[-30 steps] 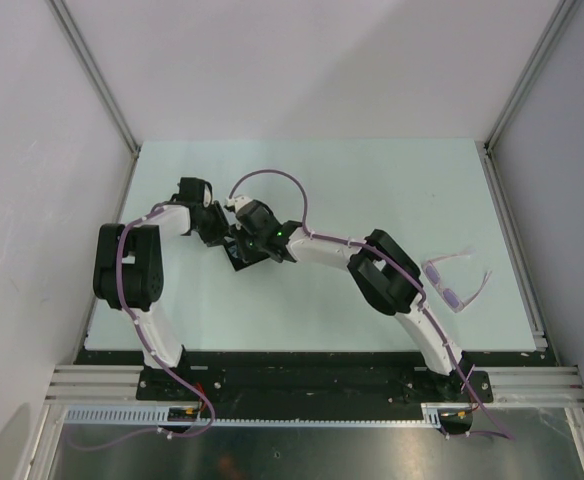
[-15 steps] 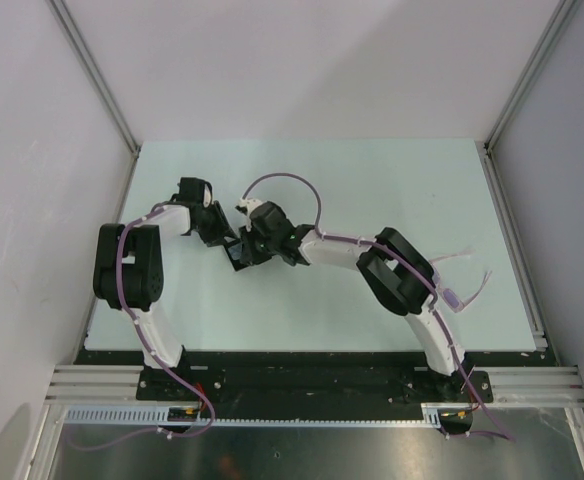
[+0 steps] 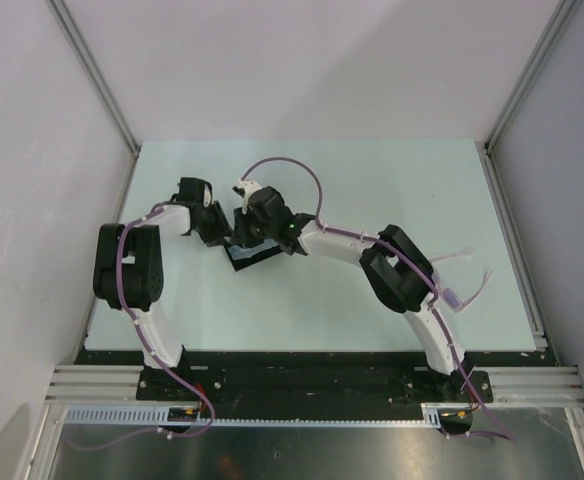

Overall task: Organize the sunglasses
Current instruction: Smooth out the folded cleaning cloth near the sunglasses case.

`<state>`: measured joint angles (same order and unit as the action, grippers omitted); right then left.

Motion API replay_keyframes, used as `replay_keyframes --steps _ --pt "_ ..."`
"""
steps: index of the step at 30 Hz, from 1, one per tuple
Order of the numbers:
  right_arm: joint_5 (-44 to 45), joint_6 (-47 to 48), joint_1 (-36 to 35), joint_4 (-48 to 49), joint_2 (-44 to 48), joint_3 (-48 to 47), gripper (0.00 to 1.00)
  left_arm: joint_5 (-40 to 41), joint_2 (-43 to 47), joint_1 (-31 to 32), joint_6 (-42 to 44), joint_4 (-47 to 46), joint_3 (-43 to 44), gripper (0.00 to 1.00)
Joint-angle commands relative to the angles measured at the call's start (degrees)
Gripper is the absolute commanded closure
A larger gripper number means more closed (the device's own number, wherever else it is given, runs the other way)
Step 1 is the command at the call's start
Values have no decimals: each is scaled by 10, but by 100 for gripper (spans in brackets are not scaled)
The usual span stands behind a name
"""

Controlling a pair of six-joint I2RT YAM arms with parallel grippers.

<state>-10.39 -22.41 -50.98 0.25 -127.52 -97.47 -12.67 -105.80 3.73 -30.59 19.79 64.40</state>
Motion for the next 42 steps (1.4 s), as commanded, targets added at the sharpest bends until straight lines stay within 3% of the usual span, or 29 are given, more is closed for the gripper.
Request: replay_keyframes --steps 1,23,30,36,42 --pt "2 5 0 1 -39 -48 85 9 2 -5 -3 8 -9 59" --pt "-7 31 -6 -41 -91 -64 87 31 24 -30 -17 13 -18 62" --pt "40 42 -6 -53 -77 -61 87 23 73 -30 -22 14 -21 62" --pt "63 18 13 -31 -34 -65 83 5 161 -25 -18 17 -33 62" --pt "98 12 34 -77 2 -58 71 4 214 17 -16 17 -66 66"
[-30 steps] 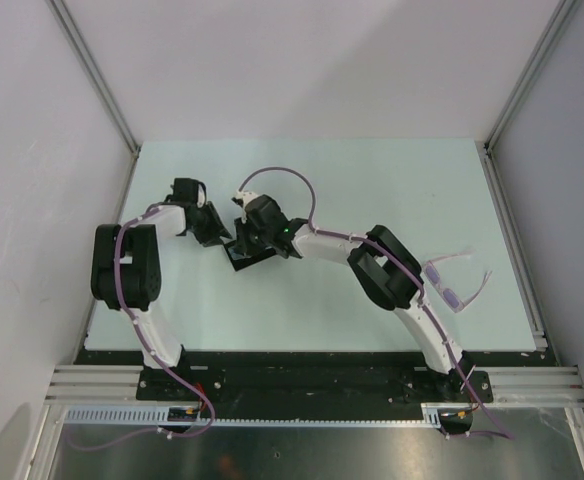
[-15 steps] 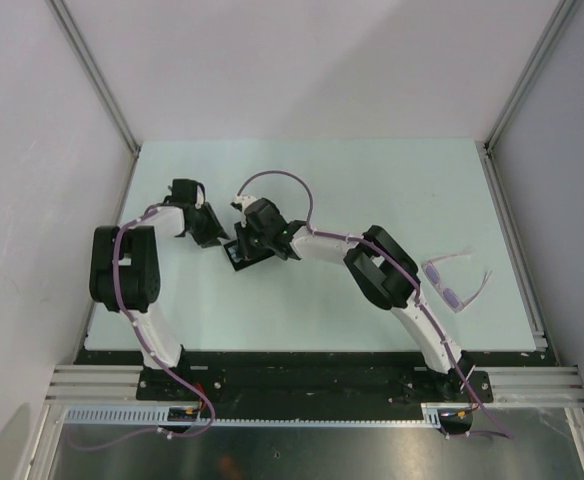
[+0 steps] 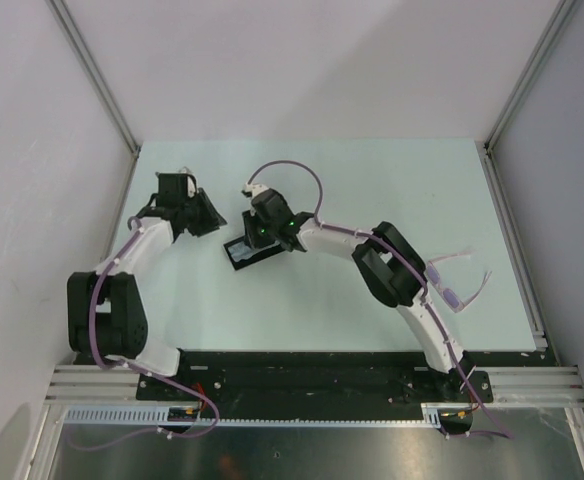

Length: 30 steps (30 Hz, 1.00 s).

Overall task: Organize the sunglasses
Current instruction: Smooth out the folded cleaning cloth near the sunglasses case.

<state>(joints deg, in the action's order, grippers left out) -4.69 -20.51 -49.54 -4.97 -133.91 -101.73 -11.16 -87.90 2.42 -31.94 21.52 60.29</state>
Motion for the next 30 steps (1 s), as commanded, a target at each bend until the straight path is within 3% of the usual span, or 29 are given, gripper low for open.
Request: replay_keyframes --steps 1,5,8,13,18,30 --pt "42 -8 26 -28 71 -1 69 -6 43 38 -9 0 -37 67" --pt "30 -6 38 -36 92 21 67 -2 34 59 -9 -1 -42 67" --pt "2 6 38 -38 88 20 72 0 12 75 -9 -3 -31 67" --pt "-9 18 34 -43 79 14 86 30 -30 96 -22 -23 -7 72" --pt "1 28 26 -18 81 49 98 109 -68 120 -25 -50 -14 80" --pt "47 61 18 77 62 83 100 207 -80 150 -58 -154 -62 84"
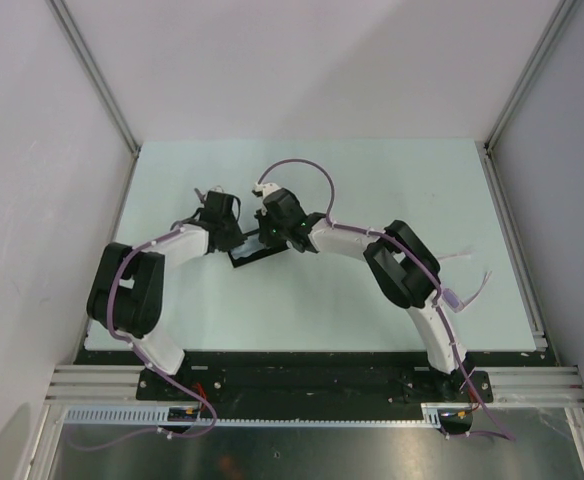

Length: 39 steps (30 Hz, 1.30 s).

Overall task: Organize the sunglasses
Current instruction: Smooth out the folded cleaning cloth near the sunglasses case.

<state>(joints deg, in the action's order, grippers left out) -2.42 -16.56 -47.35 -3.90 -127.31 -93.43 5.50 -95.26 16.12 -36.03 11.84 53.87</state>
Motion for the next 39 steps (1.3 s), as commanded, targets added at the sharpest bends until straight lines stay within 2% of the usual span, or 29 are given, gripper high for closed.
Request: replay_keyframes --steps 1,11,22,39 --pt "24 22 -5 71 -6 1 100 41 -14 15 -20 -56 2 85" --pt "31 24 -15 86 -32 -12 100 26 -21 17 -35 -70 -17 85" --pt "50 12 -17 78 -57 -5 100 90 -25 23 -62 -75 -38 85" --pt "87 -21 25 73 -14 62 100 118 4 22 -62 -31 -34 81"
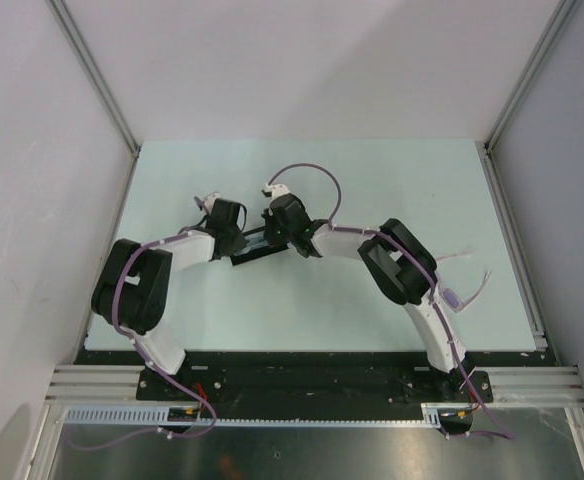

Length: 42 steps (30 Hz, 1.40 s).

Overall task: Organize the sunglasses
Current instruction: Smooth out the folded cleaning cloth near the sunglasses case.

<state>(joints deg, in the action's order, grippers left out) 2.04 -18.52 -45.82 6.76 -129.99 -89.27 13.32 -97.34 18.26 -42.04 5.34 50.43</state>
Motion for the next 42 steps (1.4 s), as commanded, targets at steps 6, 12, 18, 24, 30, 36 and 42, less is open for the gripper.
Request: replay_keyframes --steps 6,12,18,24,30,36,42 --pt "43 5 9 -33 22 27 100 41 37 -1 5 39 2 78" --pt "36 20 6 -31 42 26 100 39 43 -1 9 44 8 78" --pt "45 31 4 -39 59 17 100 38 55 -2 7 51 17 78" --pt "63 56 -6 -49 76 1 100 34 60 -2 17 54 32 78" --pt "83 84 -18 -62 69 -34 100 27 62 -1 19 56 34 78" --pt "60 96 -24 -83 39 -66 100 18 56 -1 20 56 32 78" --pt "53 106 -27 -86 11 -81 100 9 32 -1 22 55 39 78"
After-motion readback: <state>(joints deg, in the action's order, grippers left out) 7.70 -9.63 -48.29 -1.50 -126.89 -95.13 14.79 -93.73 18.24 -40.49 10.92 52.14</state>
